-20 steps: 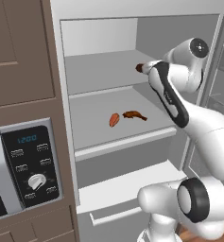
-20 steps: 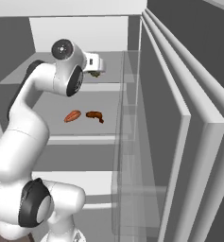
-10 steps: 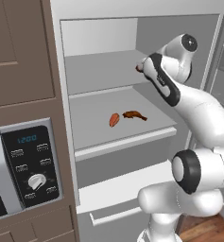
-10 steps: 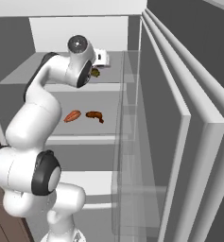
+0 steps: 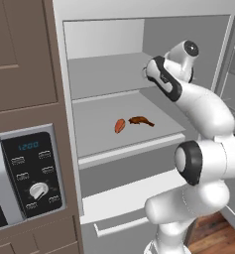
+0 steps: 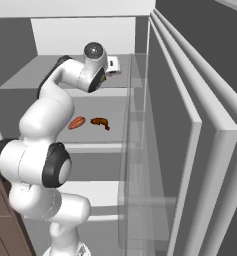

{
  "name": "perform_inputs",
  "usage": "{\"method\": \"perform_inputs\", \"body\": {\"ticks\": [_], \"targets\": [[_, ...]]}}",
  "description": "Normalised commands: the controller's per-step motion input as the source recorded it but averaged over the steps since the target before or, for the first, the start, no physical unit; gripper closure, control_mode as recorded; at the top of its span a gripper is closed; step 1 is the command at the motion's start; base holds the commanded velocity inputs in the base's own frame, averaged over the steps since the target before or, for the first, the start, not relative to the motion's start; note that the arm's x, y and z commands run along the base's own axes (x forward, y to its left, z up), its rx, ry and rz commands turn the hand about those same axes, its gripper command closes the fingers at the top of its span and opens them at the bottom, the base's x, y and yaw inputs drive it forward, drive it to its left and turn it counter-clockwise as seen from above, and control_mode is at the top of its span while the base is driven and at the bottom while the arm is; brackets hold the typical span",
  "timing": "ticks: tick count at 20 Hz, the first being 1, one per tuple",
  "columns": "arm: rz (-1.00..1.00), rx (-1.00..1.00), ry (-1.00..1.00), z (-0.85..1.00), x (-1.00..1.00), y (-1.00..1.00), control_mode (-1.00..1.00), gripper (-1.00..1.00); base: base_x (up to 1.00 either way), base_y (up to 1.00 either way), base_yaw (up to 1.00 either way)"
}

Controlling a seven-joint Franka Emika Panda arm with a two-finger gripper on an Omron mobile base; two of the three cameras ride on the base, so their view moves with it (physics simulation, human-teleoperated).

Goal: Place one sweet potato and one chicken drumstick in each tupperware on the nearby counter, to pack two identical lunches.

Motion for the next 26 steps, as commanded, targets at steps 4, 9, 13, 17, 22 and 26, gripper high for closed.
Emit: {"method": "perform_inputs", "body": {"ticks": [4, 9, 13, 17, 22, 26], "targets": [[0.02, -0.2, 0.11, -0.99, 0.33, 0.38, -1.0, -1.0, 0.0, 0.0, 0.0], [0.0, -0.25, 0.18, -1.0, 0.18, 0.67, -1.0, 1.0, 0.0, 0.0, 0.0], [0.0, -0.19, 0.25, -1.0, 0.0, 0.51, -1.0, 1.0, 0.0, 0.0, 0.0], [0.0, -0.07, 0.32, -0.99, -0.34, -0.06, -1.0, 1.0, 0.0, 0.0, 0.0], [-0.02, 0.0, 0.27, -0.92, -0.98, -0.06, -1.0, 1.0, 0.0, 0.0, 0.0], [-0.01, 0.11, 0.19, -0.23, -1.0, -0.03, -1.0, 1.0, 0.0, 0.0, 0.0]]}}
